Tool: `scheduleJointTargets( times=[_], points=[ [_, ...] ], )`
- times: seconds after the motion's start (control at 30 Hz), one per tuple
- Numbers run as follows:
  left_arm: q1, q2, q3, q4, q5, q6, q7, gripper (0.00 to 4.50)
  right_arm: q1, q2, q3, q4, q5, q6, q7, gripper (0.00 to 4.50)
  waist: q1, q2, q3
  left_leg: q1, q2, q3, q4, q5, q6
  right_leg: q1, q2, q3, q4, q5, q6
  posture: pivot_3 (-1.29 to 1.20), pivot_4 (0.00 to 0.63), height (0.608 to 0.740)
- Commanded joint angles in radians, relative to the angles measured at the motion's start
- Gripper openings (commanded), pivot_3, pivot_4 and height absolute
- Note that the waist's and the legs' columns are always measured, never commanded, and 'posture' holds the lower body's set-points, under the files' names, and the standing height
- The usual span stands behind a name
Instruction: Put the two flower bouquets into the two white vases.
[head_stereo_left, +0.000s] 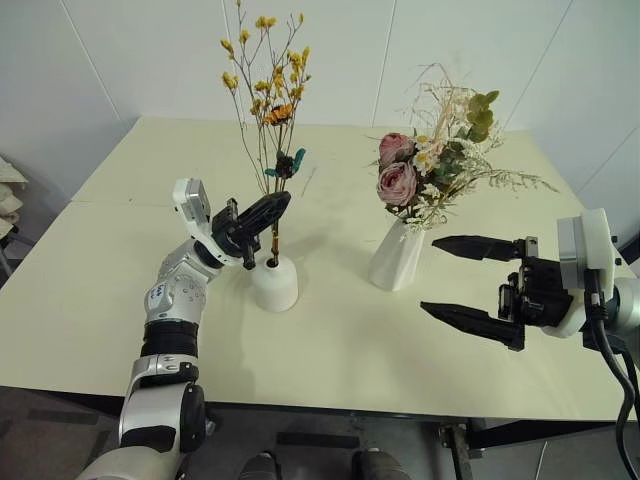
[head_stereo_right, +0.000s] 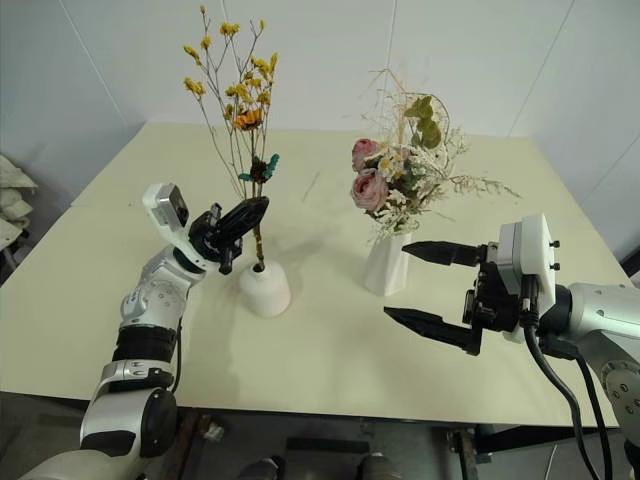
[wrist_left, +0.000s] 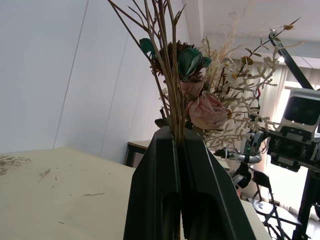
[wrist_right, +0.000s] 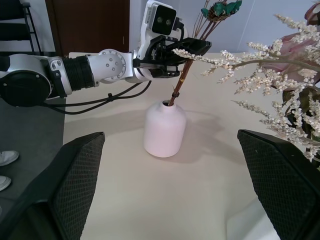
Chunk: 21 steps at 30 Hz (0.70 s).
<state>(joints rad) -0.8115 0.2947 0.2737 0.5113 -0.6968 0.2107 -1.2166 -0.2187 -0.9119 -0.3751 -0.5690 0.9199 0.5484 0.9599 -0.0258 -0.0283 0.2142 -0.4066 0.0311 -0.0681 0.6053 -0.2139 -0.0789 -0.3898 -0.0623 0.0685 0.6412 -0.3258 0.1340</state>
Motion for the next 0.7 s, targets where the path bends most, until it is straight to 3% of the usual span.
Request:
scheduleJointTargets(
  times=[0.03,0.7],
  points=[
    [-0.003,0.017,0.010,-0.009,0.006,-0.016,-0.006,0.05,-0.002,0.000,-0.013,-0.028,-0.002,-0.018,-0.007,4.50,0.000,0.000,0.000,0.000,0.000,0.000,0.000,0.000,0.000,0.000,0.000,0.000,0.000,0.000,0.000,0.00,0.150,0.740],
    [0.013,0.031,-0.025,0.013,0.039,-0.004,-0.056,0.05,-0.023,0.010,0.012,-0.018,-0.019,-0.028,-0.006,4.50,0.000,0.000,0.000,0.000,0.000,0.000,-0.001,0.000,0.000,0.000,0.000,0.000,0.000,0.000,0.000,0.00,0.150,0.740]
  ],
)
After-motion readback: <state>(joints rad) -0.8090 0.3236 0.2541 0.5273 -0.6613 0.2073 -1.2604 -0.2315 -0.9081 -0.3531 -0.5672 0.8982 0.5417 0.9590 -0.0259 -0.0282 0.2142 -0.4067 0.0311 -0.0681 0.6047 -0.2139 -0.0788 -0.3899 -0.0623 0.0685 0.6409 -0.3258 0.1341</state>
